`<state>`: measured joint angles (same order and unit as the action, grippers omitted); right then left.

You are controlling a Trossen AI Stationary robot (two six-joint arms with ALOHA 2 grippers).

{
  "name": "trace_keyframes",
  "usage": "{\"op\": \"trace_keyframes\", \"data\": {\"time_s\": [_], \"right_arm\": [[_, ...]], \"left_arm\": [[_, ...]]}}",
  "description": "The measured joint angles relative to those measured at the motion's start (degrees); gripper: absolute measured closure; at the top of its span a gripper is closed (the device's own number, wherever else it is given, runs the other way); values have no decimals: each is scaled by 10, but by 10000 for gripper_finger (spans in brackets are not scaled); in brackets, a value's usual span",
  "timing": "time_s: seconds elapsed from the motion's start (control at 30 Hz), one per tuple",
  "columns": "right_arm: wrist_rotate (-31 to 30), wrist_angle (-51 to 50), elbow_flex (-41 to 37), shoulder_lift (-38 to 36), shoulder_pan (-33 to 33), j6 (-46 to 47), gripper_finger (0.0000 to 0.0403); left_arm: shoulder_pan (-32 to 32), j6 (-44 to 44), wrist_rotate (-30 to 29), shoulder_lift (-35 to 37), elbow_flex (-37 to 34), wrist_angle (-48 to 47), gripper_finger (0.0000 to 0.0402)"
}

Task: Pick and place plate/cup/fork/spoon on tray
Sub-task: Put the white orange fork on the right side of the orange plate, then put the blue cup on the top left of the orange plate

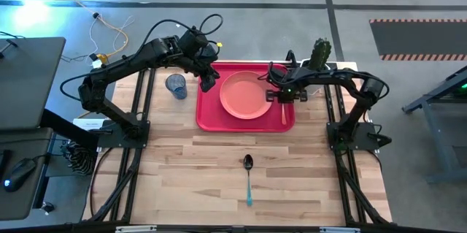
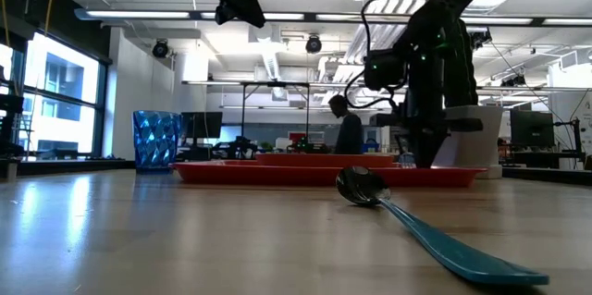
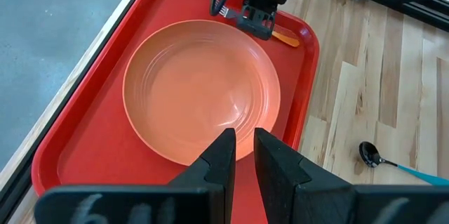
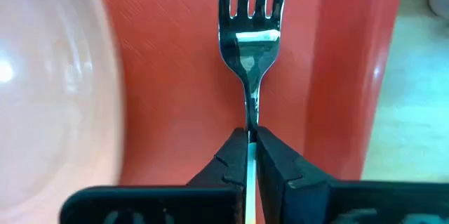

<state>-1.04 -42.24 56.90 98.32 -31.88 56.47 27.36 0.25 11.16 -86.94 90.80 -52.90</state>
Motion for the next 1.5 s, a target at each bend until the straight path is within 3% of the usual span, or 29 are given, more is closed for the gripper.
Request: {"op": "trace_keyframes", "data": {"time_s": [0.57, 1.5], "right_arm": [[-29, -4, 0, 0, -19, -45, 402], [-34, -1, 0, 0, -19, -49, 339]], "left_arm": [[0, 0, 0, 0, 0, 0, 358], [0, 0, 0, 0, 0, 0, 358]]}}
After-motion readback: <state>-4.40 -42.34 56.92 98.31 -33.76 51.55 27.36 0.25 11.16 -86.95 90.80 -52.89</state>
